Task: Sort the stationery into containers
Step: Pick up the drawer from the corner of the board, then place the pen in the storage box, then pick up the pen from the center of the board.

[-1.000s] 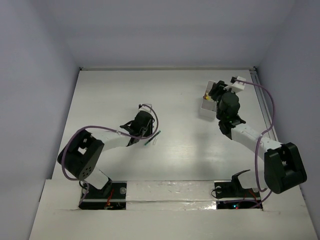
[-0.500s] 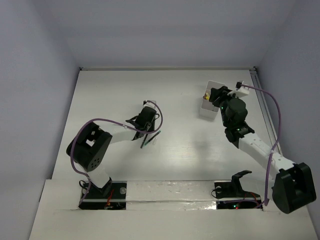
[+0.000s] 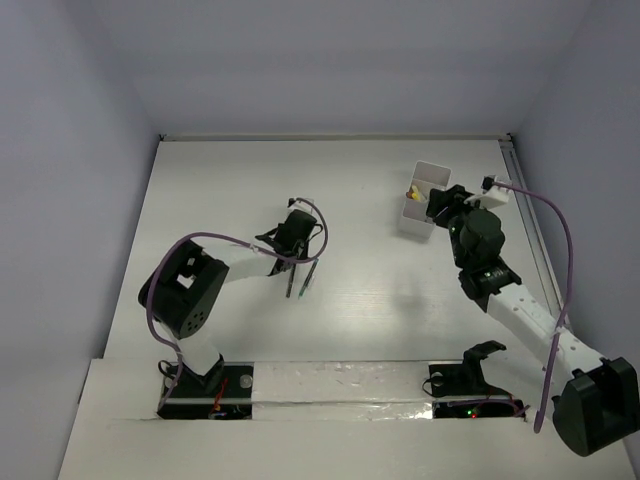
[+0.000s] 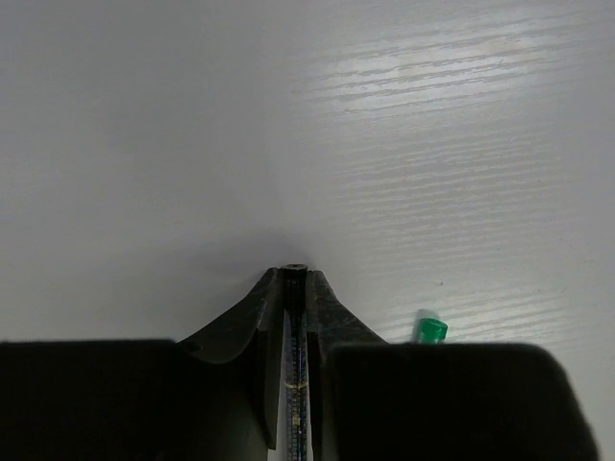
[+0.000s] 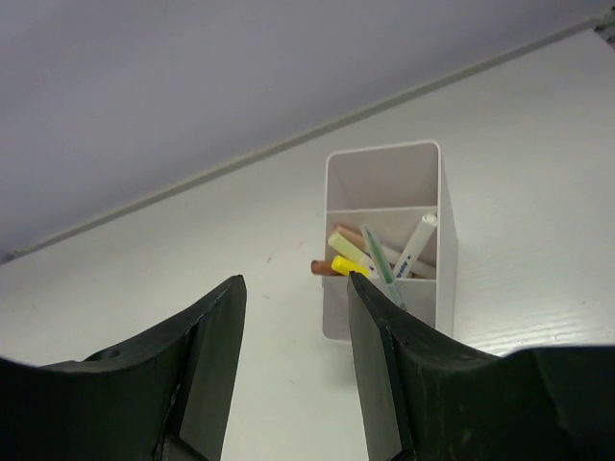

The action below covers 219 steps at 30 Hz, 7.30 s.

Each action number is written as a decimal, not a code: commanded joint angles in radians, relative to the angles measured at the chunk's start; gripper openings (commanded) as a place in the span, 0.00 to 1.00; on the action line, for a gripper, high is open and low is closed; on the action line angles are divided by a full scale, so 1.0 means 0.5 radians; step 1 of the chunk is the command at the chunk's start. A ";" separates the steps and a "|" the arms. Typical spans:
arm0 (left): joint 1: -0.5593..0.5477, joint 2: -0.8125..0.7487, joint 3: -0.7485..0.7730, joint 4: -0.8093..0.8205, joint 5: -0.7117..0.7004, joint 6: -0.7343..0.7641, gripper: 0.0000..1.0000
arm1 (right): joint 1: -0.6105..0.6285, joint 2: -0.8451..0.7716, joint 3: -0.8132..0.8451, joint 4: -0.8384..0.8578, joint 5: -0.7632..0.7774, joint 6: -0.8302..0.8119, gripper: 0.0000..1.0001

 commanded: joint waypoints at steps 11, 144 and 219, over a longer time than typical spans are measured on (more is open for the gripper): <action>0.013 -0.614 0.123 0.027 0.167 -0.160 0.00 | 0.014 -0.170 -0.101 -0.175 -0.188 0.164 0.06; -0.524 -2.217 -0.641 0.436 -0.341 -0.574 0.00 | 0.634 1.409 0.969 -0.745 -1.903 -0.918 0.60; -0.524 -2.808 -0.727 -0.090 -0.519 -0.547 0.08 | 1.036 2.162 1.504 -0.833 -0.621 -1.462 0.06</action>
